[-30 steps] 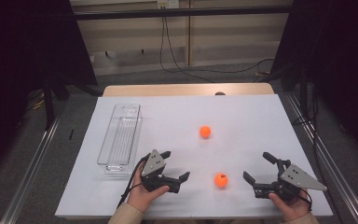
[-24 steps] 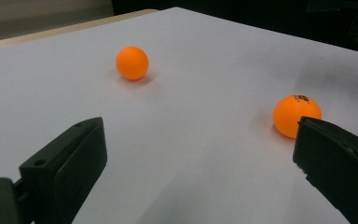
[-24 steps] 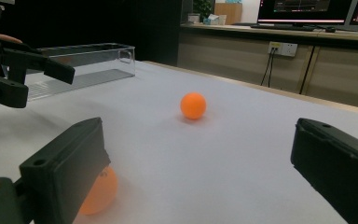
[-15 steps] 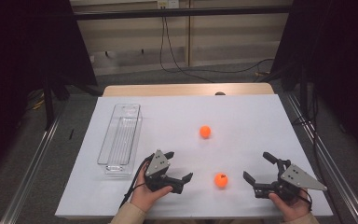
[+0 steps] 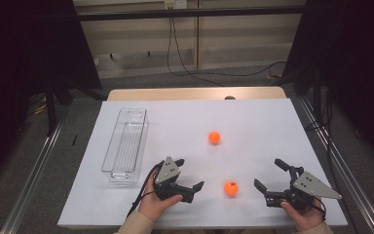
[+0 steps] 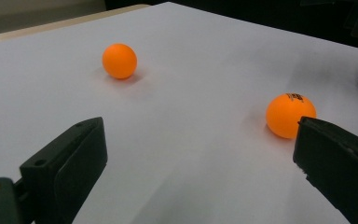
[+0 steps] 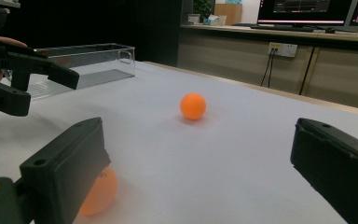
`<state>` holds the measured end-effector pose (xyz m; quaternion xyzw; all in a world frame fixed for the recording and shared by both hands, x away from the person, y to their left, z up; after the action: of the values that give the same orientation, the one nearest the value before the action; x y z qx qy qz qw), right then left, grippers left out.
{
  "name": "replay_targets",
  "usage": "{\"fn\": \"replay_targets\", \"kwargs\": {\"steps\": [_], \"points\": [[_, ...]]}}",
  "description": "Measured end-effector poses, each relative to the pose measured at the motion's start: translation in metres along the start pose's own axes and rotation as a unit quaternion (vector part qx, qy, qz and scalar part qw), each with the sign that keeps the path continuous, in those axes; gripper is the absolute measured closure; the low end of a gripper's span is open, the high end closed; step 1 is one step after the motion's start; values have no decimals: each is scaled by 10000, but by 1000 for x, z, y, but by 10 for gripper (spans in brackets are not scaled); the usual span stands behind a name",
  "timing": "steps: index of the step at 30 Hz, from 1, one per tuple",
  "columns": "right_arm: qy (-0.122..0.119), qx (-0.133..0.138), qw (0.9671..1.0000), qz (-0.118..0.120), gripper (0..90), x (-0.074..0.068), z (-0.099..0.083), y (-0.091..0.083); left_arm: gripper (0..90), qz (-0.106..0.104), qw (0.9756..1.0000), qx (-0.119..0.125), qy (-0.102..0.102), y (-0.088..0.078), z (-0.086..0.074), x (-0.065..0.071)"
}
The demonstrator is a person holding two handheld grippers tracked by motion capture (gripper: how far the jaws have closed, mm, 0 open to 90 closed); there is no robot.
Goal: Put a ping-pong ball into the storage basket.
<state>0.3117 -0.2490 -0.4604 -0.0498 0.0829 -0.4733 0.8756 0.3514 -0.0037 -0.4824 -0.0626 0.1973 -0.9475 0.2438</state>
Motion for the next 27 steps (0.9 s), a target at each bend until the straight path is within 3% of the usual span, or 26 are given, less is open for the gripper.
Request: {"fn": "replay_targets", "kwargs": {"steps": [27], "points": [[5,20,10000,1,28,0,1,0,29,-161,9998,-89,71,12,1,10]]}}
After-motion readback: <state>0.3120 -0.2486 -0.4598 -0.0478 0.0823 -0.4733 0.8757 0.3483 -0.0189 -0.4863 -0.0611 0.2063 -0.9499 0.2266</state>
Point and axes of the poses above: each handheld gripper's, and its own axes: y roughly forward along the jaws, z roughly out of its top, x roughly to its right, the point moved 9 cm from there along y, roughly forward along the jaws, and after that the axes turned 5 degrees about y, right-handed, at the moved point
